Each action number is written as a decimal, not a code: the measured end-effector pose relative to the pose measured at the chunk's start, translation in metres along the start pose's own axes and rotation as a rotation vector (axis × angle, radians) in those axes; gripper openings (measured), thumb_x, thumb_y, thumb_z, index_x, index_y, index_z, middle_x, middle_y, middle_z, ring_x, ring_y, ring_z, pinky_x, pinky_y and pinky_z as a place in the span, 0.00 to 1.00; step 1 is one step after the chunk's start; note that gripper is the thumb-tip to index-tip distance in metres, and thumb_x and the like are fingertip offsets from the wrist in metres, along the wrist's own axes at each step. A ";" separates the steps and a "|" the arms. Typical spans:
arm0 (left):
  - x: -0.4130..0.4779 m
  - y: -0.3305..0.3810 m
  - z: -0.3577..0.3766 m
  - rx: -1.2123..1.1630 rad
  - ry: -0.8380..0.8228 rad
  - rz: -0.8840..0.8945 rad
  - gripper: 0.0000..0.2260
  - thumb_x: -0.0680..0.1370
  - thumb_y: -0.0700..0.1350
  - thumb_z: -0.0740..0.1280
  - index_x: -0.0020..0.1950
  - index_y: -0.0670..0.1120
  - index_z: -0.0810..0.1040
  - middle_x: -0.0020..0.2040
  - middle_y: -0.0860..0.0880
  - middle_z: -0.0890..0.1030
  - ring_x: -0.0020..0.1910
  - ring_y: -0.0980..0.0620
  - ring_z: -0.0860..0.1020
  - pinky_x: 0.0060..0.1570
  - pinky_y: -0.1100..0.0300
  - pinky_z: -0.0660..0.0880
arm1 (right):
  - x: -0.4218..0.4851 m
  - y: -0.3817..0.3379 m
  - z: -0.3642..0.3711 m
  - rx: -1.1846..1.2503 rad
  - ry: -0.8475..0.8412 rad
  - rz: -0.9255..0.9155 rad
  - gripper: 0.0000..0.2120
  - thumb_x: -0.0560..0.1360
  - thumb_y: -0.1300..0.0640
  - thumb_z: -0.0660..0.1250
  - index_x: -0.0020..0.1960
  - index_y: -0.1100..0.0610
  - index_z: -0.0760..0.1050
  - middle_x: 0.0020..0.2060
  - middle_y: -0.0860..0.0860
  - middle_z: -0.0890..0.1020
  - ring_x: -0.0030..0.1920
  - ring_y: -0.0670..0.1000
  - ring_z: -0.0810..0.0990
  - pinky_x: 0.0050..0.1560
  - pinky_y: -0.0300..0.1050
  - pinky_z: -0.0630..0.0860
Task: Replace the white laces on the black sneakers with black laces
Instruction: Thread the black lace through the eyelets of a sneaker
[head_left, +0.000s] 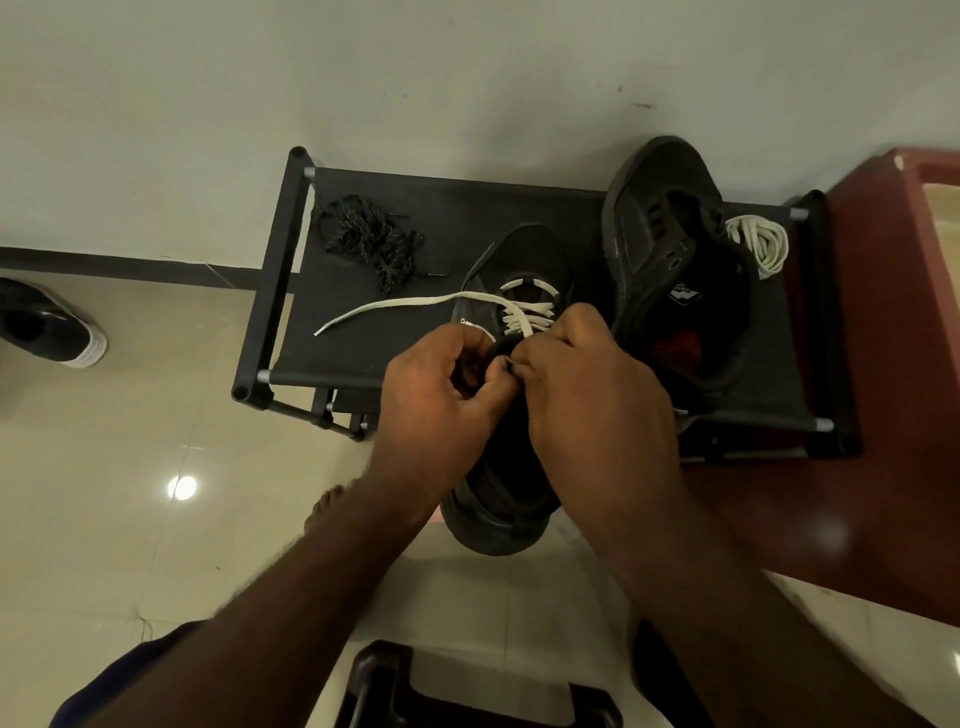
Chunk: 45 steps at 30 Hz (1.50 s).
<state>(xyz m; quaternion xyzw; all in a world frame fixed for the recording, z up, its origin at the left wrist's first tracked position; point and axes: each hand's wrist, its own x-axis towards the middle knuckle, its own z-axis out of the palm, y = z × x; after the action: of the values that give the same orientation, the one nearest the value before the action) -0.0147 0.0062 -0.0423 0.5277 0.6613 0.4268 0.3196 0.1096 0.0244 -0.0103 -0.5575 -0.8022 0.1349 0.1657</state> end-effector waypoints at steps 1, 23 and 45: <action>0.000 0.000 0.000 -0.008 0.004 0.002 0.02 0.76 0.40 0.70 0.47 0.44 0.79 0.38 0.49 0.80 0.35 0.52 0.78 0.37 0.54 0.77 | 0.001 0.001 0.000 0.037 -0.014 0.009 0.03 0.78 0.59 0.68 0.49 0.57 0.81 0.49 0.53 0.77 0.35 0.50 0.77 0.33 0.47 0.77; 0.004 0.002 -0.003 -0.101 0.005 -0.055 0.03 0.76 0.38 0.71 0.47 0.44 0.78 0.37 0.47 0.80 0.34 0.51 0.77 0.32 0.63 0.75 | 0.005 0.022 -0.020 1.273 -0.219 0.256 0.07 0.77 0.58 0.60 0.45 0.60 0.73 0.48 0.55 0.85 0.26 0.47 0.73 0.28 0.36 0.71; 0.002 -0.005 0.001 -0.006 -0.060 -0.070 0.13 0.72 0.52 0.68 0.56 0.52 0.78 0.48 0.52 0.81 0.44 0.52 0.81 0.46 0.46 0.79 | 0.024 0.014 -0.028 1.403 0.021 0.263 0.12 0.80 0.56 0.59 0.59 0.49 0.78 0.71 0.49 0.73 0.66 0.47 0.78 0.67 0.49 0.75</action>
<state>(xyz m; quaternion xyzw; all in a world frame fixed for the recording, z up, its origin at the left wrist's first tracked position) -0.0162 0.0085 -0.0469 0.5157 0.6683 0.4012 0.3555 0.1253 0.0524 0.0127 -0.4128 -0.4508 0.6327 0.4755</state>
